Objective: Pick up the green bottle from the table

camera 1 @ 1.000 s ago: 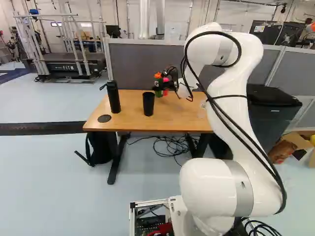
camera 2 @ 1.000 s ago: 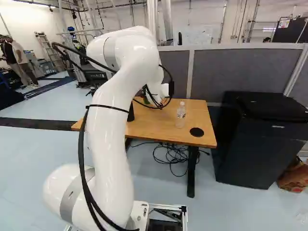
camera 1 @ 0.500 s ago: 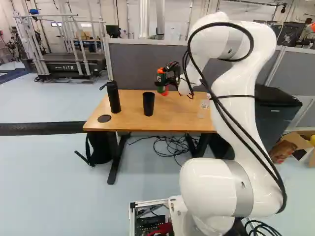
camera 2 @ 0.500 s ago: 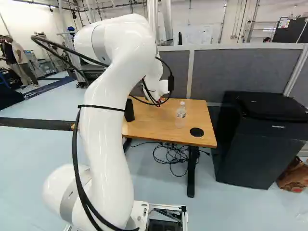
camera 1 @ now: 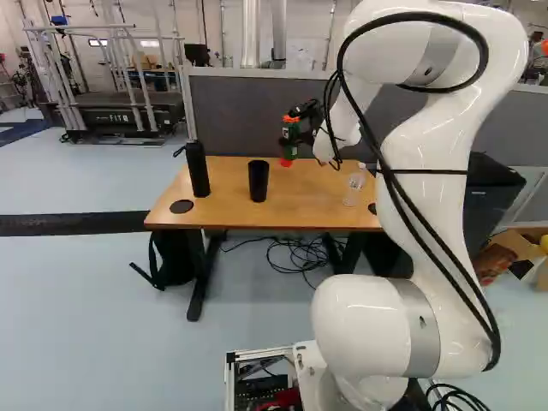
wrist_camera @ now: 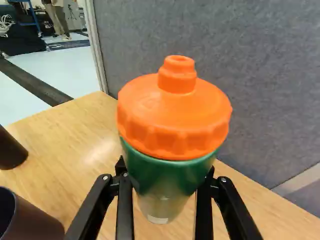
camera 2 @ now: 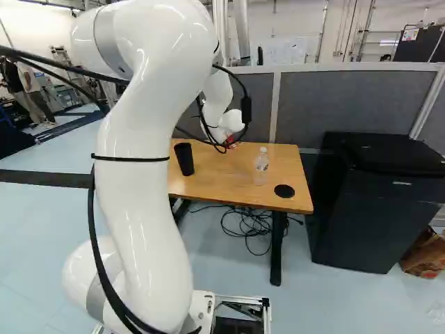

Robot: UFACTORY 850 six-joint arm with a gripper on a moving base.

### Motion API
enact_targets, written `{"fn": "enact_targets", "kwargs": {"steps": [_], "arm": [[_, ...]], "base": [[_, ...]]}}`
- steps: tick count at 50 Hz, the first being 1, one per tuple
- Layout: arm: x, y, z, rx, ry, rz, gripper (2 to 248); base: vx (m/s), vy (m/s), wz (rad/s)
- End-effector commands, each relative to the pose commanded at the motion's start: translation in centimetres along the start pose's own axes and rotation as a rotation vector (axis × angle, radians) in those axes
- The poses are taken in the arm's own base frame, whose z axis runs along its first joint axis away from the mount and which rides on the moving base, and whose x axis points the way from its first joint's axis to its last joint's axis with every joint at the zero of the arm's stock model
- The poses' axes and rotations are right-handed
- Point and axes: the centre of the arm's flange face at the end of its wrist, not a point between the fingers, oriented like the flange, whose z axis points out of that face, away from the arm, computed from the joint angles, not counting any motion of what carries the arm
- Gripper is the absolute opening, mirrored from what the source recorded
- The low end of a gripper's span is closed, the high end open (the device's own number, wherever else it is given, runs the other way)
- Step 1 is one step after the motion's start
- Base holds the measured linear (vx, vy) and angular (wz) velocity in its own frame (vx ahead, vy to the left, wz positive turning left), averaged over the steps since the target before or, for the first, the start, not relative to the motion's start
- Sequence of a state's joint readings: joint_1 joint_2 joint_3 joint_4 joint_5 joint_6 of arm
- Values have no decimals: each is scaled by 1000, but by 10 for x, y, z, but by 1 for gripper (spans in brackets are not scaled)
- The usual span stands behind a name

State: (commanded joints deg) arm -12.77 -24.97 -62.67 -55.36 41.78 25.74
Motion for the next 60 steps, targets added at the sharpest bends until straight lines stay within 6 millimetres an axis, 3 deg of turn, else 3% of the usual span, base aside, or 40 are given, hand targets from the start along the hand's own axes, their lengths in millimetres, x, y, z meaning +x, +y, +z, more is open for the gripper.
{"fn": "enact_targets", "kwargs": {"steps": [43,60], "arm": [[28,-42,-97,-77,32,21,110],[26,-55,-117,-81,33,21,110]], "base": [[0,0,0],[0,0,0]]}}
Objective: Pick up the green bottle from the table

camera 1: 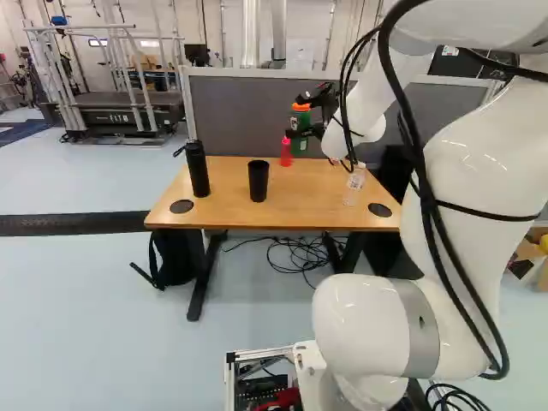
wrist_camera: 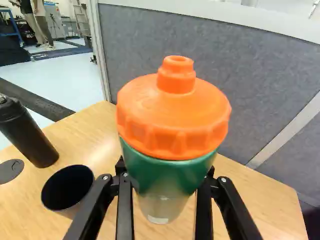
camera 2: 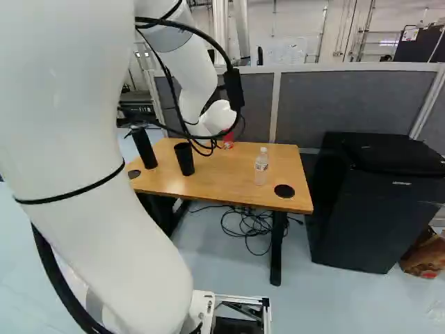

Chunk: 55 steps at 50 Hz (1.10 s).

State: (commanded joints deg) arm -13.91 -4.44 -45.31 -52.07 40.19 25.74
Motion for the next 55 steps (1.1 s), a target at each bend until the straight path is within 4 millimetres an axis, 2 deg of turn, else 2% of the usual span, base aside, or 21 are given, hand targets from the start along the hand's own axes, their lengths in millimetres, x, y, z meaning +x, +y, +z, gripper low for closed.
{"fn": "enact_targets", "kwargs": {"steps": [27,55], "arm": [[-4,-7,-3,-5,5,12,110],[-21,-34,-15,-27,21,55,110]], "base": [[0,0,0],[0,0,0]]}}
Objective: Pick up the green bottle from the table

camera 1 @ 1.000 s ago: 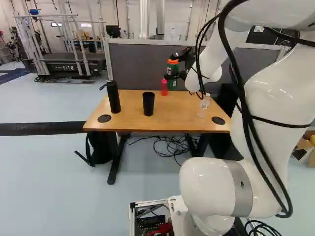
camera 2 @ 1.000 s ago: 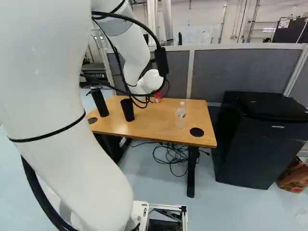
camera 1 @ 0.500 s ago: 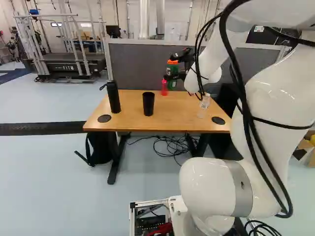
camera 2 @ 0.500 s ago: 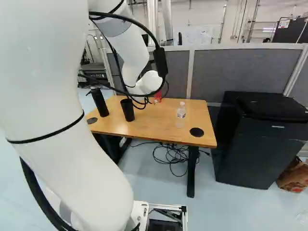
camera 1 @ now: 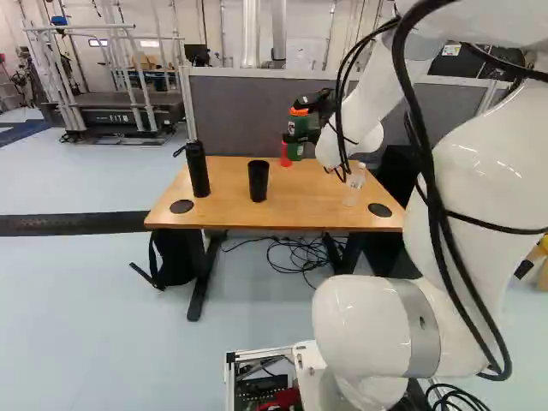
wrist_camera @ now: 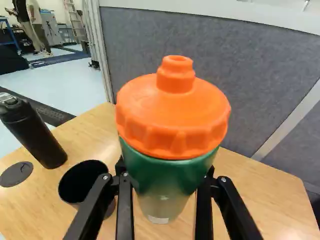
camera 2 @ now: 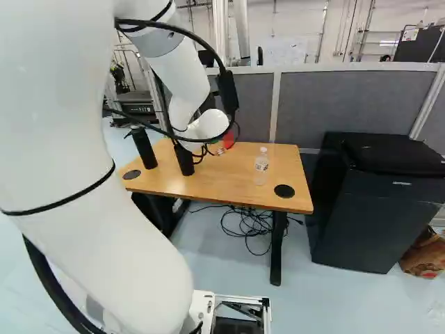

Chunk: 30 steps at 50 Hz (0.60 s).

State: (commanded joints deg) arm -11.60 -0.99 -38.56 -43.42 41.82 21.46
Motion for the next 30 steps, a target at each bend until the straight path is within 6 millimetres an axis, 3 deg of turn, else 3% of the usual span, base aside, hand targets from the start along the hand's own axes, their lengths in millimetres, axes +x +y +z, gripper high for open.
{"fn": "enact_targets", "kwargs": {"steps": [30], "arm": [[-38,-43,-30,-60,14,71,110]], "base": [[0,0,0]]}}
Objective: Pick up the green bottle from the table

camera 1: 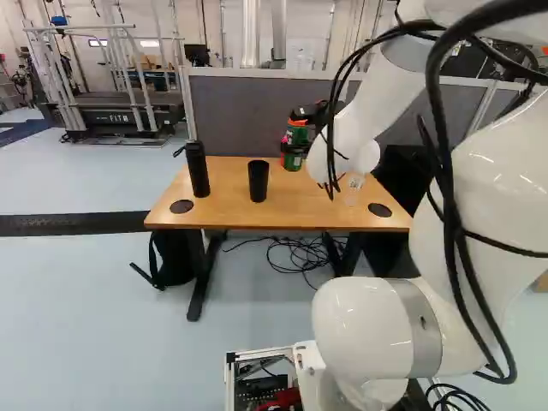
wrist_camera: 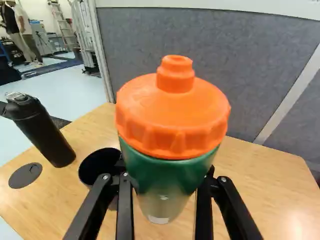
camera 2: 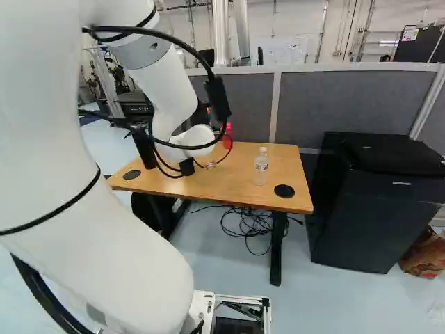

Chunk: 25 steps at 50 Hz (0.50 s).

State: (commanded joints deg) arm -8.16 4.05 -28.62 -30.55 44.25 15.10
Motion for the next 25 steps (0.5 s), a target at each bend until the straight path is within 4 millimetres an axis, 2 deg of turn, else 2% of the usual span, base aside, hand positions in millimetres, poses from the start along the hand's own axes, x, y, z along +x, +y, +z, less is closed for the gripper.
{"fn": "enact_targets", "kwargs": {"steps": [25], "arm": [[-48,-32,-40,-86,-8,57,110]], "base": [[0,0,0]]}}
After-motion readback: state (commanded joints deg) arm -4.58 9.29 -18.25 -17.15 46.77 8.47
